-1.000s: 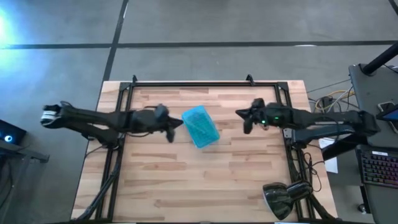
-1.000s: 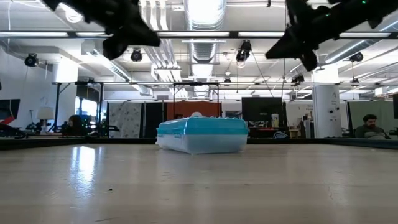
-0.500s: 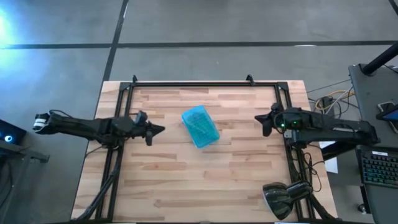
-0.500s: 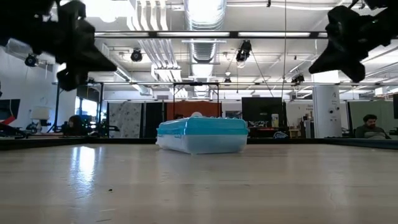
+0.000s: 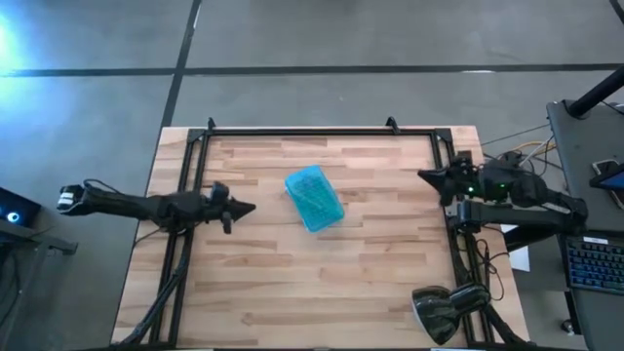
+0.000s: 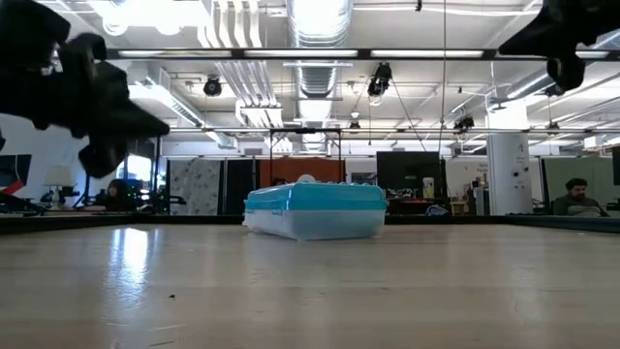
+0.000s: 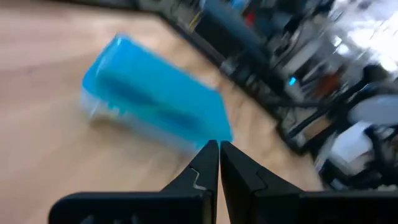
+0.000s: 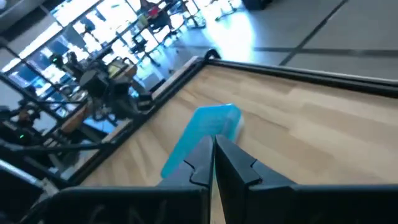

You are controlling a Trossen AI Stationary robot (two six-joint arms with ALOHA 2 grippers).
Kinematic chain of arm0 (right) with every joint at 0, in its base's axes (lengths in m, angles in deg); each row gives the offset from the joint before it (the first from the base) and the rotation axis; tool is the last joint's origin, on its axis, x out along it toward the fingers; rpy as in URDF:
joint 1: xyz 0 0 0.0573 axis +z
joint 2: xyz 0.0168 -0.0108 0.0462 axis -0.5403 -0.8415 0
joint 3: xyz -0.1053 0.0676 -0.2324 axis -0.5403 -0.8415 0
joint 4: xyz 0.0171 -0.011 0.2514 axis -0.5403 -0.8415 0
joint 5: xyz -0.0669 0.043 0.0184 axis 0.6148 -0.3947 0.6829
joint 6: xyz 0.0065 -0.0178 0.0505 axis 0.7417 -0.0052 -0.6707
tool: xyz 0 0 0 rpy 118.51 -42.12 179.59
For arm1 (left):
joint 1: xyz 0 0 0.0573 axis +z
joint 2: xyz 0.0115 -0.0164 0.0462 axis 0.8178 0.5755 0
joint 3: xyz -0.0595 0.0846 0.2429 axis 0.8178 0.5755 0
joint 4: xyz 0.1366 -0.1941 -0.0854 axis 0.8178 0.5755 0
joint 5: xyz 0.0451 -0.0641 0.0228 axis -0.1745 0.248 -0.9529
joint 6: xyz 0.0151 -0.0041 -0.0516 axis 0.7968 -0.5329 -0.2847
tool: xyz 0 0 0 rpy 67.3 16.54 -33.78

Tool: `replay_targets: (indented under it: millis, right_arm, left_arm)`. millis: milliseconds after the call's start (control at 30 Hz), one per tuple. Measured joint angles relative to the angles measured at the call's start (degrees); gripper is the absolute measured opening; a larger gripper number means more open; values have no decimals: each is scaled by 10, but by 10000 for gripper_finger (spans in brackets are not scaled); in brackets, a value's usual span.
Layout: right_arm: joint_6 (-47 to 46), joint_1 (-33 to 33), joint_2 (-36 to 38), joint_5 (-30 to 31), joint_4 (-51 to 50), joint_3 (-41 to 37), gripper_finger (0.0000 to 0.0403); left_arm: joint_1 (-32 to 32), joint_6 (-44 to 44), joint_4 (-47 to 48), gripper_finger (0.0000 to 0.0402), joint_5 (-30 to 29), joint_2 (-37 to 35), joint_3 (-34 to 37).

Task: Pick & place school supplies into a supply box
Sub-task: Return to Home Position

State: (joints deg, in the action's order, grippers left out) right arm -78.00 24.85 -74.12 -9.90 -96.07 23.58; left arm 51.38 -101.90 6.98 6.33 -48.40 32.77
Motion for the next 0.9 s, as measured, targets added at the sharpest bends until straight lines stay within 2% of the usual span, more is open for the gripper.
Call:
replay_targets:
  millis: [133,267,367,600,667,767,900]
  right_arm:
    - [0,3,49,-2,19,-14,9]
    - [0,-2,66,2,32,-39,9]
    - [0,-10,78,2,109,-91,9]
    - [0,-9,124,2,311,-268,9]
    - [0,-6,124,2,335,-316,9]
    - [8,5,125,-34,386,-328,9]
    - [-8,16,124,-62,393,-330,9]
  left_arm:
    - [3,-1,24,0,0,-115,1]
    - [15,-1,20,0,0,-180,1]
    - [25,-1,16,0,0,-185,1]
    - [25,-1,34,0,-3,-185,1]
    - [25,-1,31,0,-3,-185,1]
    - [25,-1,36,0,-3,-185,1]
    - [25,-1,35,0,-4,-185,2]
